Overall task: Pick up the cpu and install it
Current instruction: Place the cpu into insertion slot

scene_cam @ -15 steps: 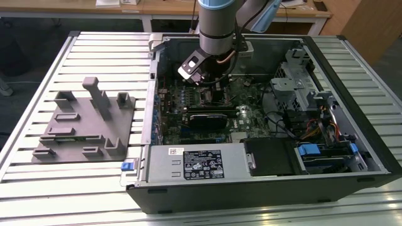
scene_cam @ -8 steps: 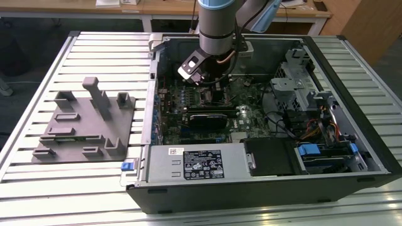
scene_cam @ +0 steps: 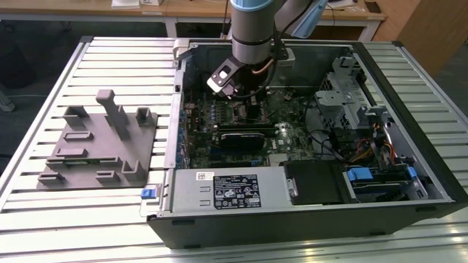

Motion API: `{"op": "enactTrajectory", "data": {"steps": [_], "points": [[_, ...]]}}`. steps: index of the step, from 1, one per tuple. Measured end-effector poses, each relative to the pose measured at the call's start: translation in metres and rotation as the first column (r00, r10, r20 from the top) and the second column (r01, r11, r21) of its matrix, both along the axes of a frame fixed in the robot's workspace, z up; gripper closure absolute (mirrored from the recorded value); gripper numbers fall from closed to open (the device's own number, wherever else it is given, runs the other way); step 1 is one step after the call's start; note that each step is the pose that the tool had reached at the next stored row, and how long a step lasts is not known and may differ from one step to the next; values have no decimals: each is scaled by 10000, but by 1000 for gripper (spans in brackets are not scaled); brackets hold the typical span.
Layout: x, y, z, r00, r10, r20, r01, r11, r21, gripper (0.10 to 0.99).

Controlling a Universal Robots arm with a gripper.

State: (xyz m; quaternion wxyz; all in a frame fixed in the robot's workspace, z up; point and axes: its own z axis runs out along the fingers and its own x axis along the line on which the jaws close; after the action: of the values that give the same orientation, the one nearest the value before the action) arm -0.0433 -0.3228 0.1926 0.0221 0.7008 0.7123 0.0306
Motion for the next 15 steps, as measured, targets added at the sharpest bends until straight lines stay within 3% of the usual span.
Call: {"op": "enactTrajectory", "data": {"steps": [7,13,15], "points": [[0,0,24,10000,-1,0,1,10000,0,475],[0,0,91,10000,-1,-1,1,10000,1,475],[0,0,118,10000,-1,-3,1,10000,2,549]]}}
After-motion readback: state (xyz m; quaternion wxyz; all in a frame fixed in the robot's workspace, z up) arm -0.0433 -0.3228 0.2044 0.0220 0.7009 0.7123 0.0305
